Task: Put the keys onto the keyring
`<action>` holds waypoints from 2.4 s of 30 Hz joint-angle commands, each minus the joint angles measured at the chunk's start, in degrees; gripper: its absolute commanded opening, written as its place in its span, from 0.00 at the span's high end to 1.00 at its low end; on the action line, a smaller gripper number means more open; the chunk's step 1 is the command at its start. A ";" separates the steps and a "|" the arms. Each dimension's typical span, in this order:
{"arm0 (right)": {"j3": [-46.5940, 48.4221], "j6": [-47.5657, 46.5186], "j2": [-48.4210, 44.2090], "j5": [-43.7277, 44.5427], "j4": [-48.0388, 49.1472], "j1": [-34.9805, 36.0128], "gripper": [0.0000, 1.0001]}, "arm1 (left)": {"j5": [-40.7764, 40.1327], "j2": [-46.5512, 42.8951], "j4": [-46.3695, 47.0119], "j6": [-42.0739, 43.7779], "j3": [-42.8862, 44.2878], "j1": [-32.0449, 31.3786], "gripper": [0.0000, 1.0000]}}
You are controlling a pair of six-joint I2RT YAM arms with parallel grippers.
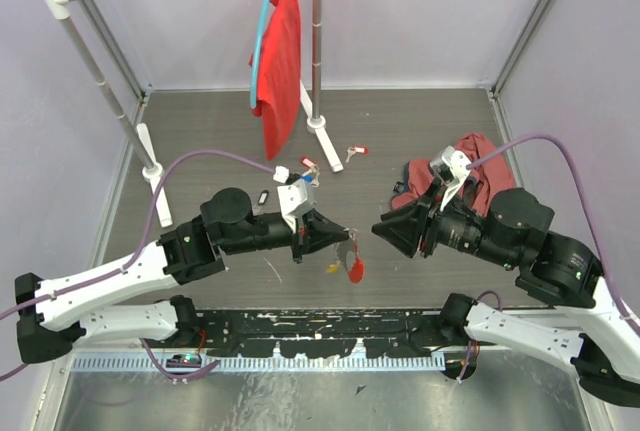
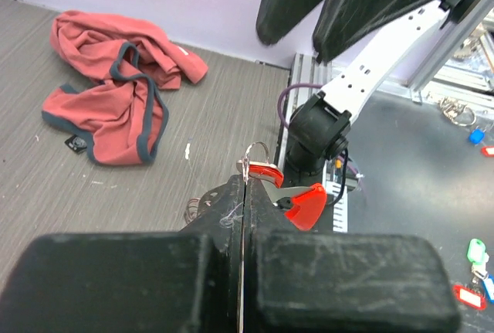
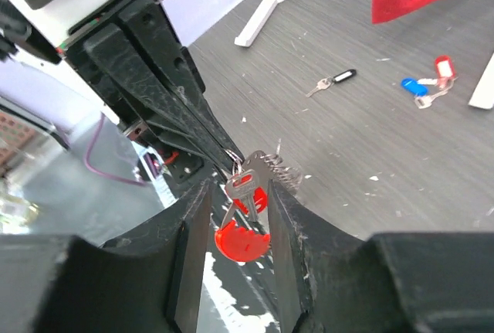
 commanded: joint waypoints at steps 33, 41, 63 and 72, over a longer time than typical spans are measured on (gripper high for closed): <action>-9.14 19.60 0.73 -2.45 12.41 0.24 0.80 | 0.37 -1.64 7.58 -2.56 0.10 -0.24 1.00; -9.10 19.26 0.48 -2.01 12.11 0.18 0.96 | 0.28 -1.74 7.54 -2.63 0.05 -0.26 1.00; -8.95 19.60 -0.81 2.09 8.92 0.16 0.99 | -0.07 -1.88 7.63 -2.32 -0.33 -0.27 1.00; -8.90 20.11 -0.02 2.29 8.27 0.18 0.99 | 0.44 -1.84 7.63 -2.31 -0.03 -0.27 1.00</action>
